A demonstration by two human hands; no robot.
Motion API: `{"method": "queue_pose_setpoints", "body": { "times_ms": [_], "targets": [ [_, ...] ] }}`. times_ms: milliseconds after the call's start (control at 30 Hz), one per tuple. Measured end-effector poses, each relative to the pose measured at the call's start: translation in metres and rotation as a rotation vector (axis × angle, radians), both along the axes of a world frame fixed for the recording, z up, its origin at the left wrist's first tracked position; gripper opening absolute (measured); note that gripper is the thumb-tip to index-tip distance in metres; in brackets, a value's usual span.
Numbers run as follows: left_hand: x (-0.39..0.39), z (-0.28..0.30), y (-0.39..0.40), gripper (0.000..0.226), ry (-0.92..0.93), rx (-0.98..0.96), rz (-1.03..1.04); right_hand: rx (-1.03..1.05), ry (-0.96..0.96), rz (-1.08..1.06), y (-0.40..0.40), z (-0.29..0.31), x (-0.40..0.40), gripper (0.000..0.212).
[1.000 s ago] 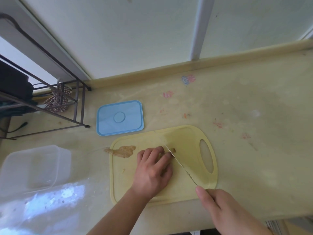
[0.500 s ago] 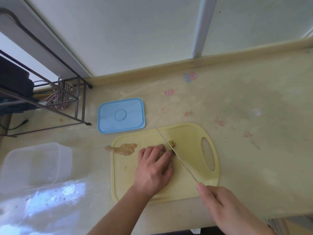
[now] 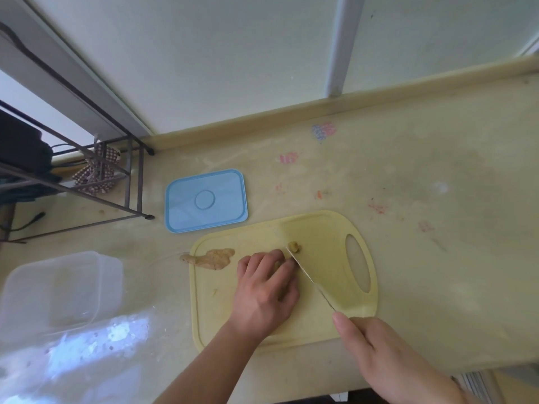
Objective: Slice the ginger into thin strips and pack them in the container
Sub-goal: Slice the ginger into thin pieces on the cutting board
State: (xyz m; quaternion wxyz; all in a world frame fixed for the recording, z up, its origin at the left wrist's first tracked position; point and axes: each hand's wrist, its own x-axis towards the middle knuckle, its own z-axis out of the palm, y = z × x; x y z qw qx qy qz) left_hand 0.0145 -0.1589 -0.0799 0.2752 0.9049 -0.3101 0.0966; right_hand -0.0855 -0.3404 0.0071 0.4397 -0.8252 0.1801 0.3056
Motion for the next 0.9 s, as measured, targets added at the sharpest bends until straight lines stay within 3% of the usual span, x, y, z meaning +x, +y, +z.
{"method": "queue_pose_setpoints", "body": {
  "times_ms": [300, 500, 767, 900],
  "targets": [
    [0.001, 0.003, 0.001, 0.019, 0.030, -0.012, -0.017, 0.039, -0.112, 0.014, -0.003, -0.008, 0.012, 0.064],
    [-0.006, 0.005, 0.019, 0.029, 0.019, -0.057, -0.096, 0.027, 0.018, 0.087, -0.037, 0.002, -0.009, 0.077],
    [-0.009, 0.003, 0.022, 0.031, 0.019, -0.025, -0.049, 0.184, 0.223, 0.066, -0.064, 0.002, 0.015, 0.059],
    [-0.010, 0.001, 0.022, 0.028, 0.026, -0.018, -0.033, 0.259, 0.244, 0.000, -0.084, 0.006, 0.035, 0.070]
  ]
}}
